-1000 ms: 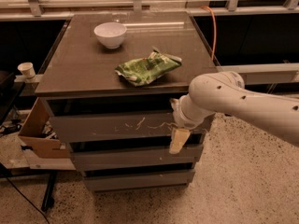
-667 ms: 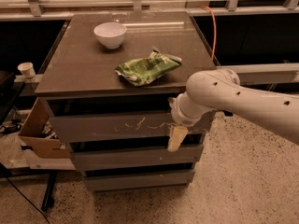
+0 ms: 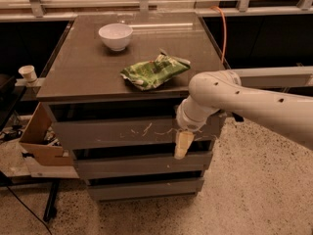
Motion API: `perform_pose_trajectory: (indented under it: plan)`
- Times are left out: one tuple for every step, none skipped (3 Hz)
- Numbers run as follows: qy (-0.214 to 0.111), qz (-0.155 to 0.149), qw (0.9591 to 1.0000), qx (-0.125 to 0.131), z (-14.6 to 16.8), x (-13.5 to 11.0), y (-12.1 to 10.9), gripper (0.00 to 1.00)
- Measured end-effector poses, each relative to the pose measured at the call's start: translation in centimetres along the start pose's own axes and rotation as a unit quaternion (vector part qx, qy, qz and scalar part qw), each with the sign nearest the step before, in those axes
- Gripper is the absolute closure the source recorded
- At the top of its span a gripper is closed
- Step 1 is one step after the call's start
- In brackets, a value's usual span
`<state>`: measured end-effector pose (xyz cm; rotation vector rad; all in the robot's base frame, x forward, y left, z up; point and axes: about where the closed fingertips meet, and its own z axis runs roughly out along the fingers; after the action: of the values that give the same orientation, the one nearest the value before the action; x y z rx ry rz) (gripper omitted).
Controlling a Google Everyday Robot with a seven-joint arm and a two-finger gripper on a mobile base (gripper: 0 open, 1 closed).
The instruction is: Open top drawer
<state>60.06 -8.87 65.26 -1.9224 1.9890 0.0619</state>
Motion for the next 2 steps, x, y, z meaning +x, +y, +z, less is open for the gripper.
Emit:
perform_pose_trajectory:
  plan:
    - [0.011, 0.01, 0.9993, -0.036, 0.85, 0.69, 0.38, 0.0]
    - [0.019, 0.008, 0.9978, -0.063, 1.01, 0.94, 0.84, 0.0]
